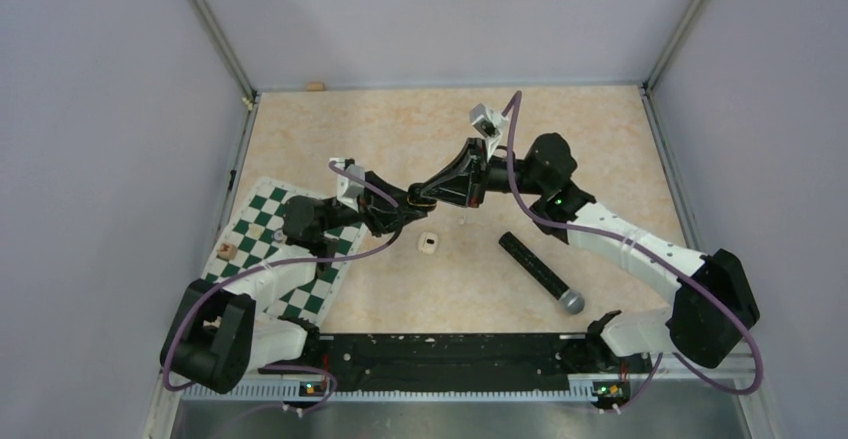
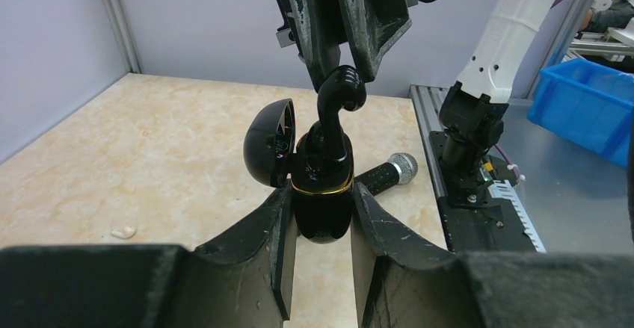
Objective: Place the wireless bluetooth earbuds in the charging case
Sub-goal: Place the earbud in the charging case.
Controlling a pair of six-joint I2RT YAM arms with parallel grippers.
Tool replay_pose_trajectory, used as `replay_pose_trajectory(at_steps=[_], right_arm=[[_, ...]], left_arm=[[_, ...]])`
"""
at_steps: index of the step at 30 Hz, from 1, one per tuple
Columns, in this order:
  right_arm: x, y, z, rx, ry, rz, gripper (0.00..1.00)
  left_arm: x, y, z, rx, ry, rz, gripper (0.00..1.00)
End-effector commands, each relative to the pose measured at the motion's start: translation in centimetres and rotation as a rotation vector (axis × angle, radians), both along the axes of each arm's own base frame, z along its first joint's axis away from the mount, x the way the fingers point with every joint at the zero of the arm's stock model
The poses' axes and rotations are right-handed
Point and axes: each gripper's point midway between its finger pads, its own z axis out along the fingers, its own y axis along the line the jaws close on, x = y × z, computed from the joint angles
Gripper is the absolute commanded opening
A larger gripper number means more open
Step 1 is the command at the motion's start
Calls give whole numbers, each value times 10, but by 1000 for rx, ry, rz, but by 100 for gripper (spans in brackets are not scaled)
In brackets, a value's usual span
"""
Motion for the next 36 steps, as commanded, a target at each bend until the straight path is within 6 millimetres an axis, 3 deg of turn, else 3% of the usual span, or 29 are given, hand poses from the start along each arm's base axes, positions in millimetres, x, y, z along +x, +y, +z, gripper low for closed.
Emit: replay_pose_trajectory(at_steps=[1, 24, 36], right_arm=[[0, 5, 6, 18, -44, -2, 13], [0, 10, -6, -12, -52, -4, 14], [-3, 7, 1, -7, -76, -3, 23]], left_arm=[[-5, -1, 8, -17, -54, -20, 0], [-10, -2, 11, -21, -60, -38, 0], [-11, -2, 11, -20, -58, -36, 0]])
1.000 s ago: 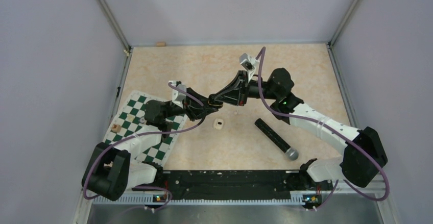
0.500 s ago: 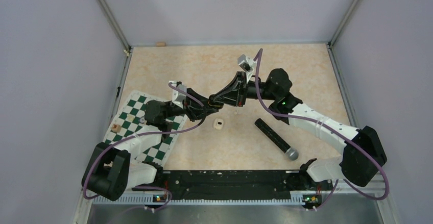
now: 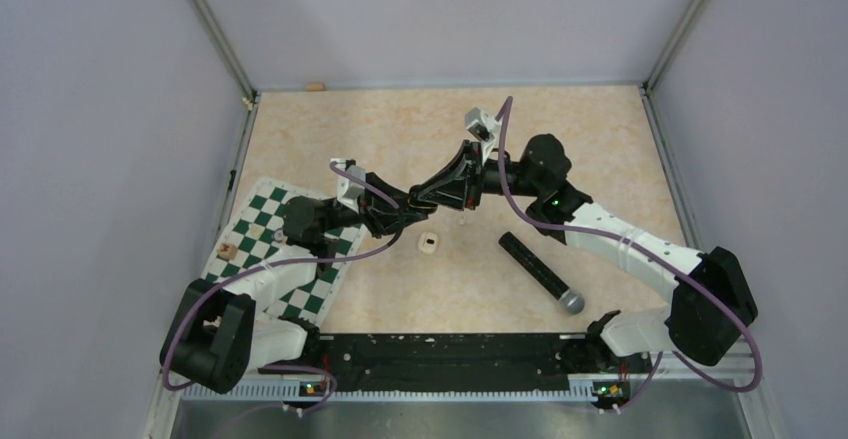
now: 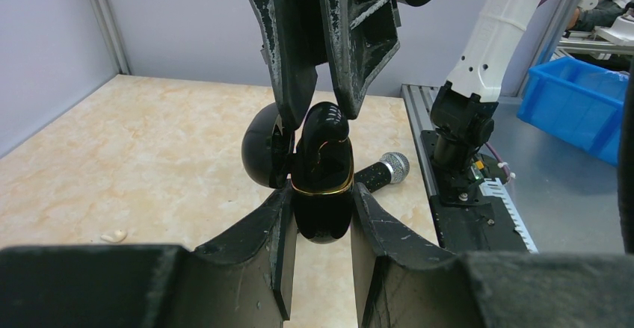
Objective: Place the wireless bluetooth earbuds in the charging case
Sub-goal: Place the earbud in the charging case.
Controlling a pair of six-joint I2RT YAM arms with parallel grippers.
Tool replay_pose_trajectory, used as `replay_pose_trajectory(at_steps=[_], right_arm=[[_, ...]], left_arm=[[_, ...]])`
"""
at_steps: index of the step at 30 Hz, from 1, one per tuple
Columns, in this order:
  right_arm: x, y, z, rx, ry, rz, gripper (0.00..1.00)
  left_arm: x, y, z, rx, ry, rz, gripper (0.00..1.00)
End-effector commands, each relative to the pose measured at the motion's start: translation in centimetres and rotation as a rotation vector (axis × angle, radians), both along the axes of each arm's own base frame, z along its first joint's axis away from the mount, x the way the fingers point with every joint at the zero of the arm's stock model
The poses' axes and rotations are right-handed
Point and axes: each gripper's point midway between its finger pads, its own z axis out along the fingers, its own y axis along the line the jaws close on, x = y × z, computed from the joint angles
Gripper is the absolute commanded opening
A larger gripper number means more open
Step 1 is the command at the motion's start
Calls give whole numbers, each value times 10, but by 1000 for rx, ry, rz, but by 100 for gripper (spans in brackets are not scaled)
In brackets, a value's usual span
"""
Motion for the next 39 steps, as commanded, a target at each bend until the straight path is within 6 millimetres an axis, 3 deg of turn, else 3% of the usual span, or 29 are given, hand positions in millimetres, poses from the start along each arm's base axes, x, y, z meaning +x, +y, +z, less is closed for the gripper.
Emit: replay_pose_trajectory(at_steps=[1, 17, 22, 26, 32, 39], right_arm=[[-6, 1, 12, 21, -52, 10, 23], [-13, -13, 48, 48, -122, 14, 34], [-16, -25, 69, 40, -192, 4, 47], [-2, -39, 77, 23, -254, -104, 57], [59, -63, 44, -49, -295, -453, 96], [95, -71, -10, -159, -259, -558, 99]], left_arm=[[-5, 0, 10, -21, -59, -11, 0], [-4, 0, 9, -18, -53, -12, 0], [-5, 0, 7, -11, -52, -15, 0], [-6, 0, 7, -5, -59, -19, 0], [-10, 1, 6, 4, -69, -30, 0], [-12, 1, 4, 15, -68, -37, 0]])
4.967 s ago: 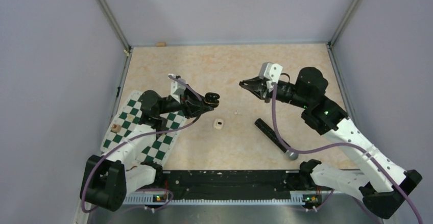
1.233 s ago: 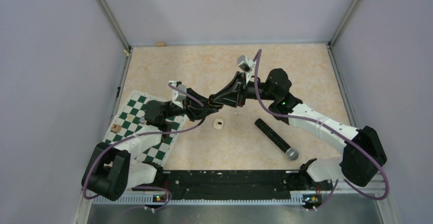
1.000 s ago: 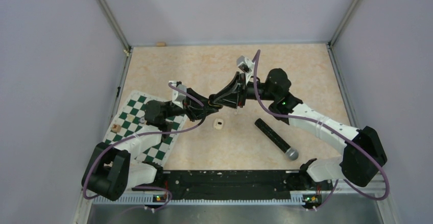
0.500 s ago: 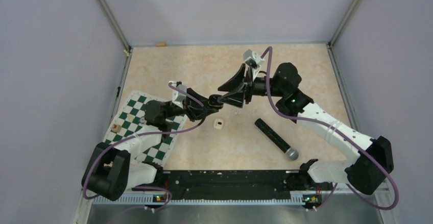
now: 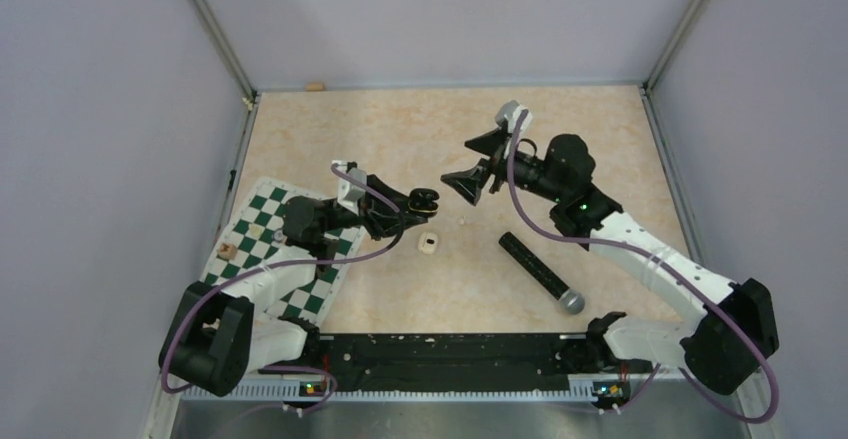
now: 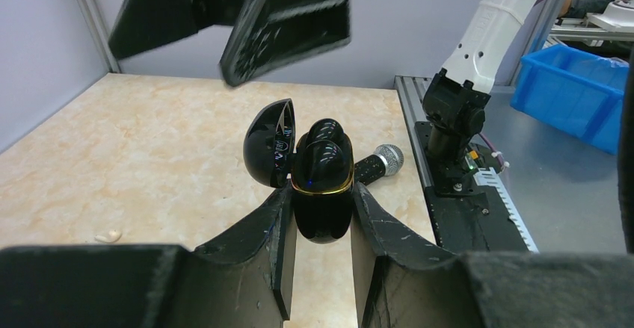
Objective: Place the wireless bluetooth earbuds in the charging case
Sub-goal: Place the earbud in the charging case, then close the charging case.
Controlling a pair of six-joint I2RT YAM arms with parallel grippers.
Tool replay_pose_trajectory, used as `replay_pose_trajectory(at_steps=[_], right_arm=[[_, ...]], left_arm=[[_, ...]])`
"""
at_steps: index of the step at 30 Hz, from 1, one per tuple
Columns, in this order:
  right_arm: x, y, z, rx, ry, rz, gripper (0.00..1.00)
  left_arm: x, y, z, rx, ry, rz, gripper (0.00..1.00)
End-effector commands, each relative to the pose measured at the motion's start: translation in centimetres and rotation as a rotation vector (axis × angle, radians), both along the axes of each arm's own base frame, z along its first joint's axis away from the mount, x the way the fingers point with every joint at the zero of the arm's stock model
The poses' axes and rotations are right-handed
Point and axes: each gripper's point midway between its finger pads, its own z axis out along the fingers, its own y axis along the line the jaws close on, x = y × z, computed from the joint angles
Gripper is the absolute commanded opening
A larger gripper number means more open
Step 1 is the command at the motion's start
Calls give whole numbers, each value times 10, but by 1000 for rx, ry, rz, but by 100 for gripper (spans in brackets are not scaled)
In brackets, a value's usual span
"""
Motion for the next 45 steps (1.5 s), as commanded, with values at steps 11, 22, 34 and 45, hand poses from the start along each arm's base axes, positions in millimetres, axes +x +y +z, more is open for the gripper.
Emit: replay_pose_trajectory(at_steps=[11, 22, 34, 45], right_arm=[[37, -8, -41, -86, 11, -126, 99], [22, 8, -56, -88, 61, 2, 99], [6, 10, -47, -70, 29, 72, 99], [-81, -9, 49, 301, 2, 405, 99]], left_arm=[[-6, 0, 3, 4, -40, -15, 0], [-6, 1, -2, 24, -43, -14, 0], [-4, -1, -2, 22, -24, -17, 0], [-4, -1, -2, 22, -22, -17, 0]])
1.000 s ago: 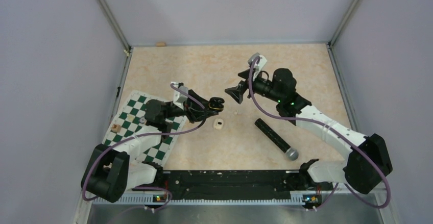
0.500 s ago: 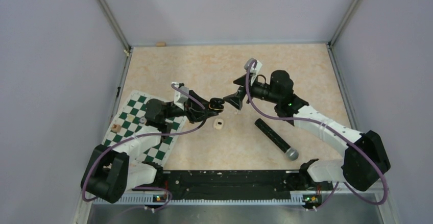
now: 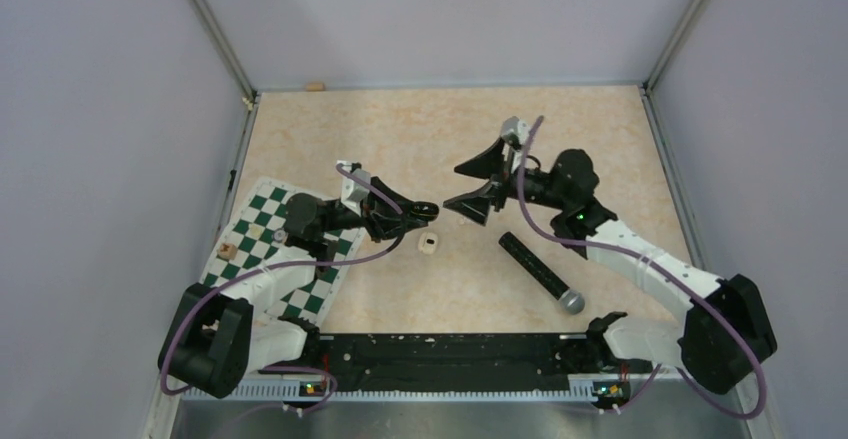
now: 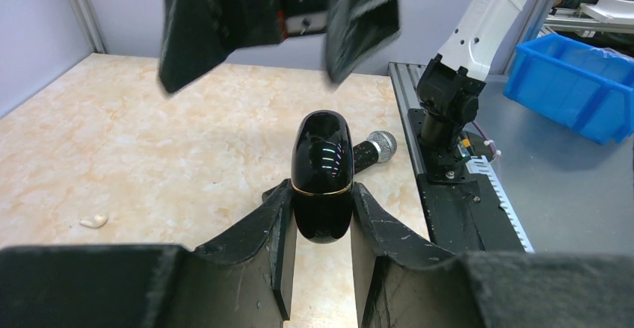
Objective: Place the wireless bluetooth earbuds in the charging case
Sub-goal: Close the charging case, then place the charging case at the center of the board.
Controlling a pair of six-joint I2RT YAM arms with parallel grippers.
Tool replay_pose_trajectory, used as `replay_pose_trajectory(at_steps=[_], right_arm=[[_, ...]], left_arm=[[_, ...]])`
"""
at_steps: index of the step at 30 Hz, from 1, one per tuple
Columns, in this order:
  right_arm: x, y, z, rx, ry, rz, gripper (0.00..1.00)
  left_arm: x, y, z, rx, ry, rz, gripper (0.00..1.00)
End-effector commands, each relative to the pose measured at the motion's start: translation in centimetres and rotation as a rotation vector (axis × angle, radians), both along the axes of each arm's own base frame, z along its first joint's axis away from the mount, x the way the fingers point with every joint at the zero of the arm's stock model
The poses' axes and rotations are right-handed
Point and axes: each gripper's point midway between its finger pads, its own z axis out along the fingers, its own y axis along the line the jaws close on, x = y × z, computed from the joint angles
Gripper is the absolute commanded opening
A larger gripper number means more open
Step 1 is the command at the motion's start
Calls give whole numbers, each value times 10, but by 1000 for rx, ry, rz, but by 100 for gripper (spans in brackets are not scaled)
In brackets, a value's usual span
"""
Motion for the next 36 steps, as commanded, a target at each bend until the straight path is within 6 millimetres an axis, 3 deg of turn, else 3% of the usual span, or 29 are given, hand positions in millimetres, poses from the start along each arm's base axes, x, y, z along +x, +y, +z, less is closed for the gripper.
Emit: replay_pose_trajectory(at_steps=[1, 4, 8, 27, 29, 31, 32, 34, 36], right_arm=[[-70, -31, 112, 354, -108, 234, 99], [-102, -54, 144, 428, -168, 341, 99], [-122, -63, 148, 415, -215, 387, 99], [-113, -60, 138, 364, -250, 355, 99], [-91, -55, 132, 330, -227, 266, 99], [-40, -54, 121, 261, -204, 32, 99], [-2, -63, 114, 212, -178, -167, 99], [69, -104, 96, 132, -126, -598, 99], [115, -159, 69, 27, -83, -987, 99]], left_arm=[[-2, -1, 9, -16, -48, -4, 0], [-1, -1, 8, -16, -41, -5, 0], [-1, -2, 8, -16, -37, -10, 0], [0, -3, 5, -10, -31, -7, 0], [1, -2, 5, -7, -31, -4, 0], [1, -3, 4, -3, -30, -2, 0], [2, -3, 3, -1, -28, -1, 0], [3, -3, 2, 1, -27, 5, 0], [5, -3, 2, 3, -24, 13, 0]])
